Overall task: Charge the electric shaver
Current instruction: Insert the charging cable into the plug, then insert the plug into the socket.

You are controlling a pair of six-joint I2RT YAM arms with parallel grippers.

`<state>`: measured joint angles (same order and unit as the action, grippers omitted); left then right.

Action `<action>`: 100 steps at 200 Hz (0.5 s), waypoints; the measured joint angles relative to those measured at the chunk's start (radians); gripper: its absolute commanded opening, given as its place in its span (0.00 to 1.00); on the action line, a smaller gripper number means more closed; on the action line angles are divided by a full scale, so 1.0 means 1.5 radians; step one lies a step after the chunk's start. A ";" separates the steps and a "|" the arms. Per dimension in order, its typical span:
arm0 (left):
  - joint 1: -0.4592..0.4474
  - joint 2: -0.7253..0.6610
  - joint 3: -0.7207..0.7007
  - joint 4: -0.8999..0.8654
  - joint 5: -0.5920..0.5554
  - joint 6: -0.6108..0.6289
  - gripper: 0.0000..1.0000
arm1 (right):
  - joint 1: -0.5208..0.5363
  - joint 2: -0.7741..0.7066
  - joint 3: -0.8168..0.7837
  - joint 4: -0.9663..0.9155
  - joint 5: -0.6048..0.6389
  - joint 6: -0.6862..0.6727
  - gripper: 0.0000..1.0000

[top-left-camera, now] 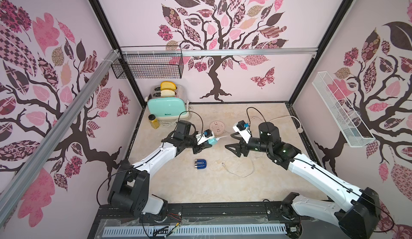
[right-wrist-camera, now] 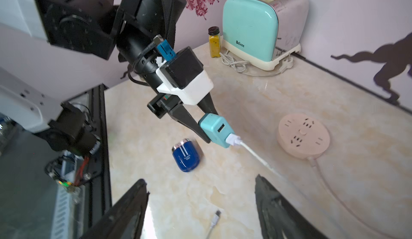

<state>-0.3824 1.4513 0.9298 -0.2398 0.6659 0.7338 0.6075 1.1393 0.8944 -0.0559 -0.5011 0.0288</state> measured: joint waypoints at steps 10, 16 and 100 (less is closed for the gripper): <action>-0.002 0.004 0.011 0.005 -0.009 -0.021 0.00 | 0.000 0.018 0.000 0.025 0.002 0.070 0.76; -0.003 0.006 0.018 0.006 -0.013 -0.032 0.00 | 0.000 0.030 0.001 0.036 0.004 0.107 0.76; -0.036 0.027 0.056 0.026 -0.031 -0.116 0.00 | 0.000 0.178 0.046 0.169 0.009 0.448 0.70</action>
<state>-0.4358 1.4918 1.0134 -0.2008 0.6197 0.5591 0.6071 1.4067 0.9627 0.1970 -0.4873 0.7002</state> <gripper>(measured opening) 0.281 0.702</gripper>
